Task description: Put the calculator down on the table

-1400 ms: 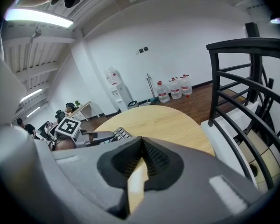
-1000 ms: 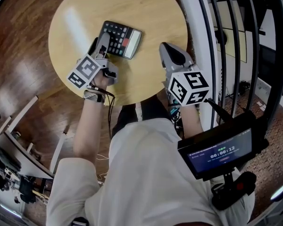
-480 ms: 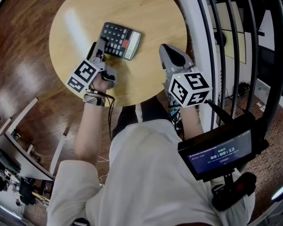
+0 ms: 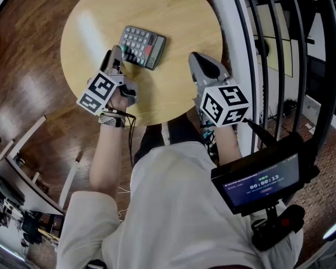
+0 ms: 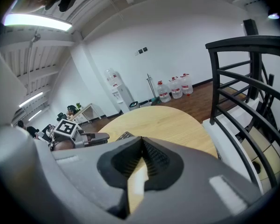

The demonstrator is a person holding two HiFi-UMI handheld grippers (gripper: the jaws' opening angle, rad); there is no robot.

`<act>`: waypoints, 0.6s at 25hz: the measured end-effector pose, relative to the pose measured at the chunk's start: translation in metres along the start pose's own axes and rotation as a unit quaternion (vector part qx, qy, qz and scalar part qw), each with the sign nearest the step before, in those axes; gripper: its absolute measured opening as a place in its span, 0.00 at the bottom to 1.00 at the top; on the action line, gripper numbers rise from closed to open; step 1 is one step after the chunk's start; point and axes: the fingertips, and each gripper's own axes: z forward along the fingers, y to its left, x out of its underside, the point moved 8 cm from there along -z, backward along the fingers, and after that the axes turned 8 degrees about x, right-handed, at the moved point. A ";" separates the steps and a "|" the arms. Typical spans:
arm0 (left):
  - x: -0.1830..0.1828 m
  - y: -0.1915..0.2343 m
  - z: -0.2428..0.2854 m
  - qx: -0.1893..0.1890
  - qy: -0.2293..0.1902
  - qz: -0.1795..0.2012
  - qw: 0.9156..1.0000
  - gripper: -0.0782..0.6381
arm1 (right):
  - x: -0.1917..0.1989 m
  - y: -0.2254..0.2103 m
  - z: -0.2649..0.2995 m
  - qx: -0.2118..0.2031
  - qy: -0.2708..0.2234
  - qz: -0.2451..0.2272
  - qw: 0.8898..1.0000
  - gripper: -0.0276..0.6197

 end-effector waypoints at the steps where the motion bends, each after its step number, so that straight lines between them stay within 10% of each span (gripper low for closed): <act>1: -0.002 -0.001 -0.001 0.000 -0.001 0.002 1.000 0.33 | -0.001 0.000 0.000 0.000 -0.001 0.000 1.000 0.05; 15: -0.016 -0.019 -0.009 0.014 0.008 0.069 0.997 0.10 | -0.013 0.016 0.002 -0.016 -0.007 -0.039 0.999 0.05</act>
